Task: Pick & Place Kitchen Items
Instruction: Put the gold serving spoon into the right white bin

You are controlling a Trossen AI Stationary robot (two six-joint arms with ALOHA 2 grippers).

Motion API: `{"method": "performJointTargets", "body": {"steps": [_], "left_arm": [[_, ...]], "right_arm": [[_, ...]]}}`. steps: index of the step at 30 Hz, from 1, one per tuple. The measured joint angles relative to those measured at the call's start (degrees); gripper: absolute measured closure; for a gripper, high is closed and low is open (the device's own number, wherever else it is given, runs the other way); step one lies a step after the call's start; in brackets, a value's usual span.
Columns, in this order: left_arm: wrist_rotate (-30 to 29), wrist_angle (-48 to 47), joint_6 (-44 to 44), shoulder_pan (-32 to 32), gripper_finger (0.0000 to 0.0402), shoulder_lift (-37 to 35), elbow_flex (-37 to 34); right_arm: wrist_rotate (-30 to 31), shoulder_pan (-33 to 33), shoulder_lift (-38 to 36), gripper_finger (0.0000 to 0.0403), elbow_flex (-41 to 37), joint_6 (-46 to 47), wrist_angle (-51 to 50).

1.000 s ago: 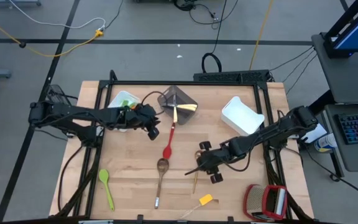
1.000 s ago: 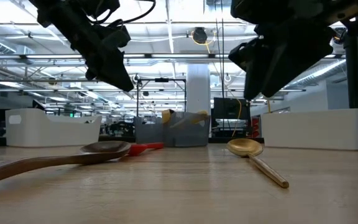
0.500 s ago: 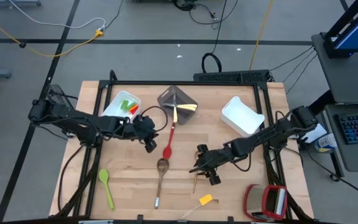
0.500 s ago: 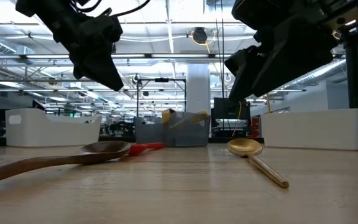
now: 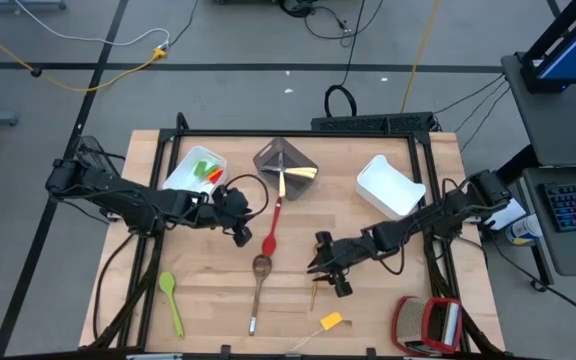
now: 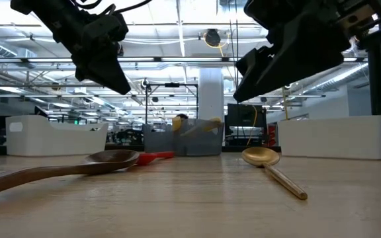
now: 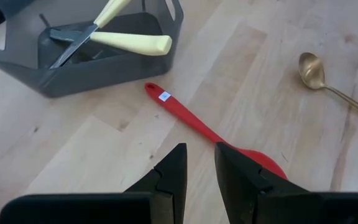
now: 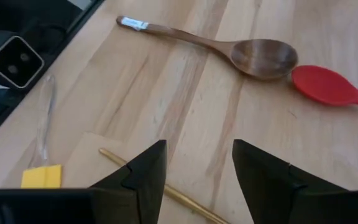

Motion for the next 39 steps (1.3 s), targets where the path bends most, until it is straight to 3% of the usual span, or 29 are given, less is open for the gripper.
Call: {"method": "performJointTargets", "body": {"steps": [16,27,33,39], "left_arm": [[-0.06,-0.66,-1.73,-0.95,0.0316,0.0,-0.02],[-1.88,-0.55,-2.43,-4.57,0.0316,0.0,-0.02],[-1.9,-0.5,-3.01,-5.33,0.0316,0.0,-0.02],[-1.92,-0.44,-3.07,-5.64,0.0316,0.0,-0.02]], "right_arm": [[-1.52,-0.41,4.71,0.0227,-0.09,-0.57,5.15],[-1.56,-0.41,4.94,0.0227,0.0,-6.7,6.64],[-9.24,-0.54,4.95,0.0227,0.0,-6.72,5.6],[-8.52,-1.0,5.06,0.0227,0.0,-13.54,-0.27]]}}
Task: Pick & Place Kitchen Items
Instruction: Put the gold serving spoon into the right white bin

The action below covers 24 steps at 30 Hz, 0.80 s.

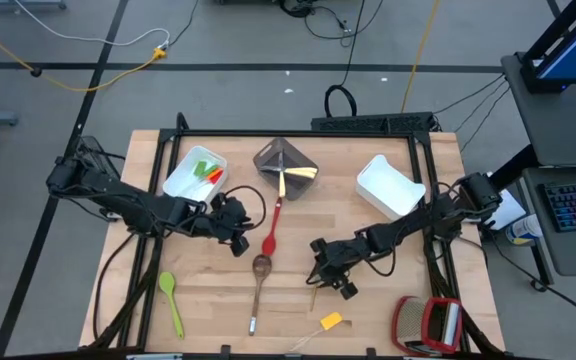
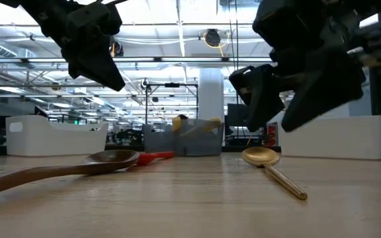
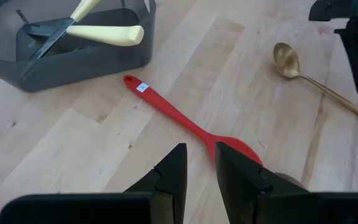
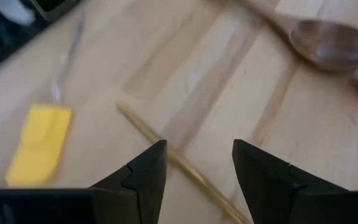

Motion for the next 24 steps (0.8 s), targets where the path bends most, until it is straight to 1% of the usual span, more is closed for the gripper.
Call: {"method": "performJointTargets", "body": {"steps": [10,16,20,24], "left_arm": [[-0.04,0.03,-1.27,0.0,0.0316,0.0,0.0],[-0.06,0.02,-1.38,0.06,0.0316,0.0,0.0],[-0.07,0.03,-1.41,0.16,0.0316,0.0,0.0],[-0.07,0.02,-1.41,0.16,0.0316,0.0,0.0]], "right_arm": [[-0.62,-3.77,6.12,0.0227,0.04,-6.26,-0.31],[-5.05,-5.62,6.83,0.0229,0.09,-8.85,-0.59],[-5.16,-6.51,6.9,0.0251,0.09,-12.03,-1.11],[-5.73,-7.44,6.9,0.029,0.04,-13.05,-1.59]]}}
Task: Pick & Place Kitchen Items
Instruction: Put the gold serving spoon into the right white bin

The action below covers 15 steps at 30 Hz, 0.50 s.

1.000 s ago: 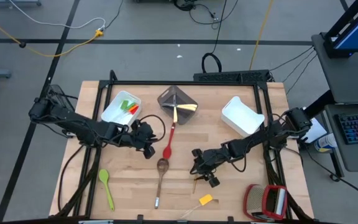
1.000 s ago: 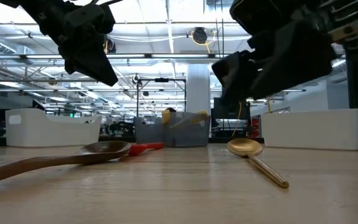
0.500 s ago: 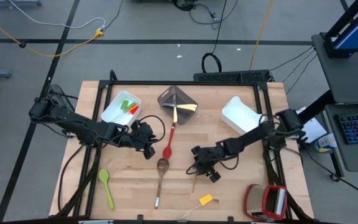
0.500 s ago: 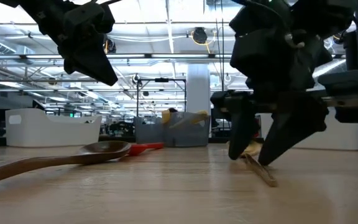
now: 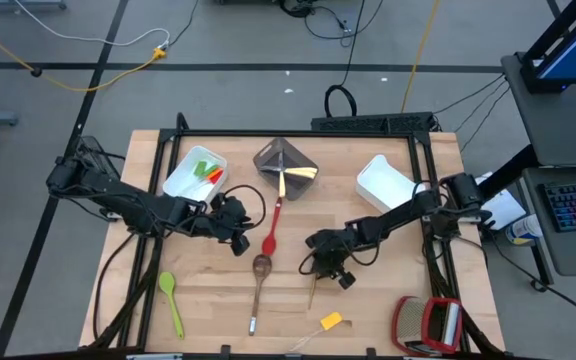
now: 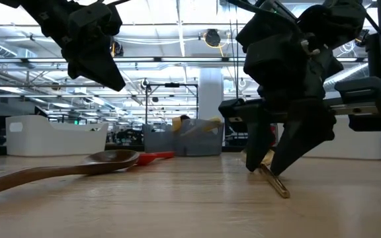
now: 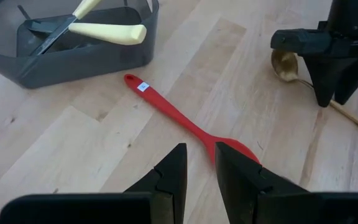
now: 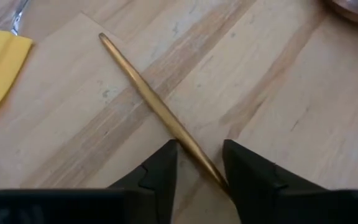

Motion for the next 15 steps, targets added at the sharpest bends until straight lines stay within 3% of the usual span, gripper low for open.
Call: {"method": "performJointTargets", "body": {"steps": [8,15], "left_arm": [[-0.48,-0.02,-1.77,0.52,0.0316,0.0,0.0],[-0.5,-0.04,-1.74,1.96,0.0316,0.0,0.0]], "right_arm": [[0.37,-1.99,-0.01,0.0387,0.02,-0.54,-2.13],[0.92,-3.21,-0.02,0.0378,0.02,1.16,-2.24]]}}
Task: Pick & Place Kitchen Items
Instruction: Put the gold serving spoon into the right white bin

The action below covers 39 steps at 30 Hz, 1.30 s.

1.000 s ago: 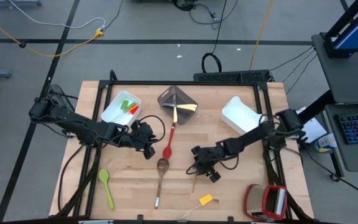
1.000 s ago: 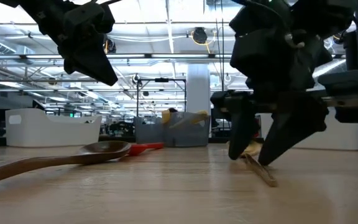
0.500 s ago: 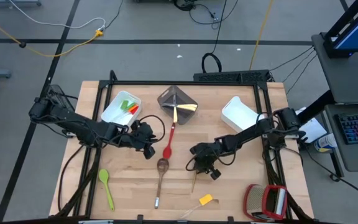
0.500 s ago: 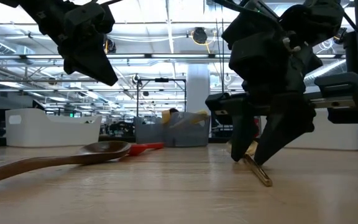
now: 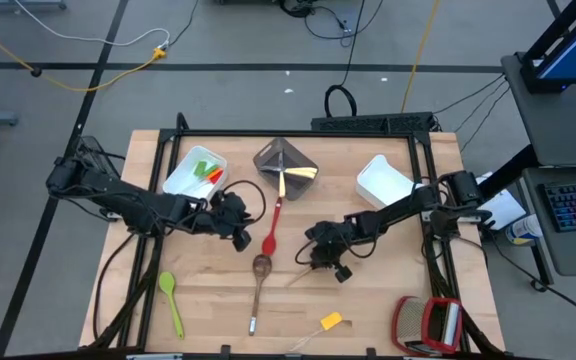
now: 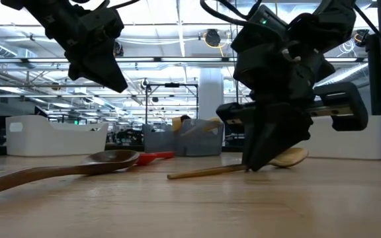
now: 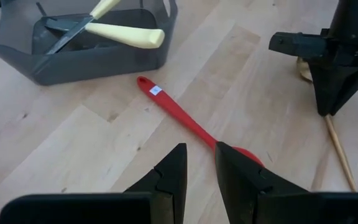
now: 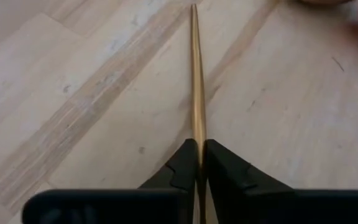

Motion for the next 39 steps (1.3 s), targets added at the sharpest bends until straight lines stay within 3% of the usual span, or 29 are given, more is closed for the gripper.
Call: {"method": "performJointTargets", "body": {"steps": [10,32,35,39], "left_arm": [[0.02,-0.18,0.38,1.4,0.0316,0.0,0.0],[0.09,-0.46,1.96,1.38,0.0316,0.01,0.0],[0.09,-0.5,2.35,1.38,0.0316,0.0,0.0],[0.02,-0.51,3.08,1.38,0.0316,0.02,0.02]], "right_arm": [[1.96,-0.06,-3.61,0.0391,-0.19,3.98,-2.32],[24.39,-0.82,-24.87,0.0391,-0.13,13.66,-26.74],[29.66,-1.25,-28.34,0.0391,-0.32,16.77,-31.79],[37.89,-2.15,-34.73,0.0391,-4.4,19.86,-30.91]]}}
